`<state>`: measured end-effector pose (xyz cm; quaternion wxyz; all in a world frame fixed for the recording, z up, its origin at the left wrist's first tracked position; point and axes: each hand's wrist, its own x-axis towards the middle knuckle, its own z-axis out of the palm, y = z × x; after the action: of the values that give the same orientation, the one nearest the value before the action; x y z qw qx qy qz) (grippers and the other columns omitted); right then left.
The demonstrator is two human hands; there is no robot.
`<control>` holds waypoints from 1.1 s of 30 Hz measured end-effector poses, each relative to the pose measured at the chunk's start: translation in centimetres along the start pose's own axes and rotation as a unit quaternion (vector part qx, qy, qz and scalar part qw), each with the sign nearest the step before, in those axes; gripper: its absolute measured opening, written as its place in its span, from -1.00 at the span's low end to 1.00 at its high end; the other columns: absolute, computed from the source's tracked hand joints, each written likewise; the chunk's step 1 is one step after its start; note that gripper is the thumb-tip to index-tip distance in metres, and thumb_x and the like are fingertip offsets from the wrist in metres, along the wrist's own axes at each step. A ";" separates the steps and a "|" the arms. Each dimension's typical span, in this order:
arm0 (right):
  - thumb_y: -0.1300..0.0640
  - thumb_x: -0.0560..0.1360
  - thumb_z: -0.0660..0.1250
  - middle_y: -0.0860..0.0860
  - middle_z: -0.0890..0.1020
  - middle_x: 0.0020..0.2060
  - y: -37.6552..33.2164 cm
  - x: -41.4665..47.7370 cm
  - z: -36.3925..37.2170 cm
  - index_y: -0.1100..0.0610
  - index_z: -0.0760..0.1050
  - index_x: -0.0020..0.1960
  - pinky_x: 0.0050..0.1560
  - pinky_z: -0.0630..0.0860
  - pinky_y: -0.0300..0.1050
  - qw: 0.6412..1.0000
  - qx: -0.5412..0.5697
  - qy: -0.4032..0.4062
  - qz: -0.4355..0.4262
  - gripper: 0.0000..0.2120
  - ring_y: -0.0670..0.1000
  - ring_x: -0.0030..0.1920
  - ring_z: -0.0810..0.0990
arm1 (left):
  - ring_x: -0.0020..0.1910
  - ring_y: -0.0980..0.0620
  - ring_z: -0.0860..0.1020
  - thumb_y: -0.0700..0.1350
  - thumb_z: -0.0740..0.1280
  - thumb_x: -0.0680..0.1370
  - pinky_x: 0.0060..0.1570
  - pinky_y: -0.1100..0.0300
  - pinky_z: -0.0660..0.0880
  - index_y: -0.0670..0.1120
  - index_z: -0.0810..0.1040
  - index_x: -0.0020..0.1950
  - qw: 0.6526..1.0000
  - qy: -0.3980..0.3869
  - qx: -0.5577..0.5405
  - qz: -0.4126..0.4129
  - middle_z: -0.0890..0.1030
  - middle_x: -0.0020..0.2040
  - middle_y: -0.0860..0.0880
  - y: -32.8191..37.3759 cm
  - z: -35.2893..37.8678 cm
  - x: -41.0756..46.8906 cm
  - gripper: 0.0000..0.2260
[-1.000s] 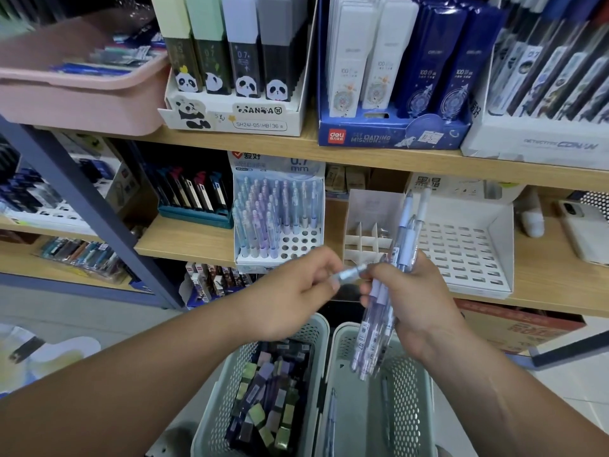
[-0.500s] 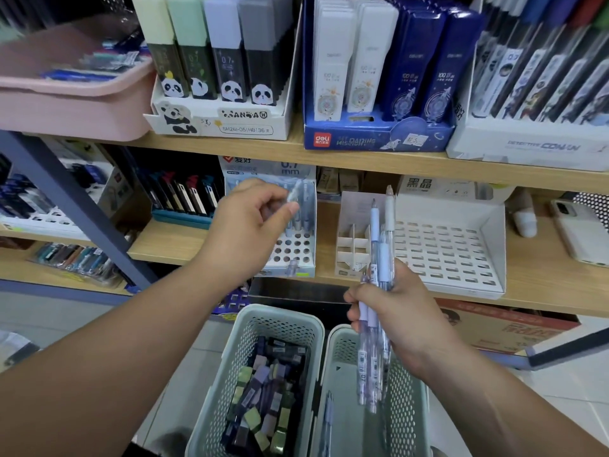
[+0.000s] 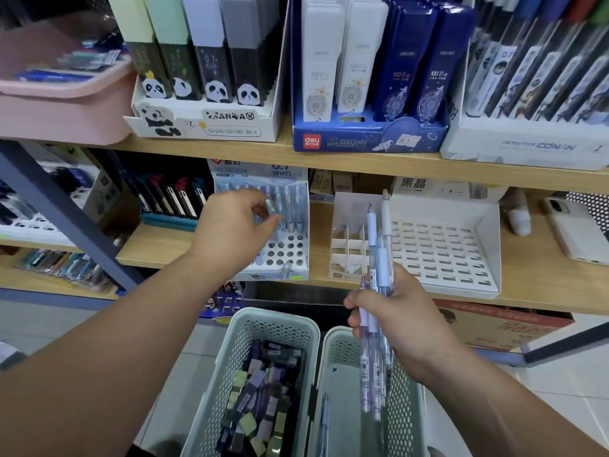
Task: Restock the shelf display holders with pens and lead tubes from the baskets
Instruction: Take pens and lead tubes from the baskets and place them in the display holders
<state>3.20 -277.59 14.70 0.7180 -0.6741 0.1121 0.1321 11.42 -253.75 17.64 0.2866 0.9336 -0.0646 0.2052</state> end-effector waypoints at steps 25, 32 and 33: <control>0.43 0.44 0.41 0.14 0.56 -0.29 0.1 -0.1 0.6 0.18 0.45 0.03 -0.39 0.52 -0.06 1.000 0.006 -0.004 -0.003 -0.73 0.09 -0.40 0.57 | -0.04 -0.15 0.60 -0.08 0.38 0.57 -0.10 0.00 0.57 -0.11 0.66 0.04 0.995 -0.019 0.100 0.011 0.63 0.00 -0.10 0.9 0.9 -0.4 -0.87; 0.44 0.42 0.41 0.14 0.53 -0.29 0.1 -0.1 0.5 0.16 0.44 -0.01 -0.38 0.50 -0.03 1.000 0.015 -0.004 -0.001 -0.72 0.11 -0.40 0.56 | -0.16 -0.10 0.59 -0.02 0.36 0.59 -0.25 0.14 0.41 -0.07 0.65 -0.10 0.993 0.004 0.117 -0.018 0.61 -0.08 -0.04 1.3 1.2 -0.5 -0.84; 0.44 0.42 0.41 0.14 0.53 -0.29 0.1 0.0 0.6 0.16 0.43 -0.02 -0.38 0.50 -0.03 1.000 0.017 -0.004 -0.001 -0.72 0.11 -0.41 0.55 | -0.17 -0.11 0.59 -0.03 0.34 0.60 -0.25 0.13 0.41 -0.08 0.64 -0.11 0.992 0.002 0.127 -0.026 0.60 -0.07 -0.05 1.3 1.3 -0.4 -0.83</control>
<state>3.12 -276.99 14.67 0.7298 -0.6614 0.1113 0.1323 11.22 -255.54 17.13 0.1712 0.9634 -0.0129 0.2059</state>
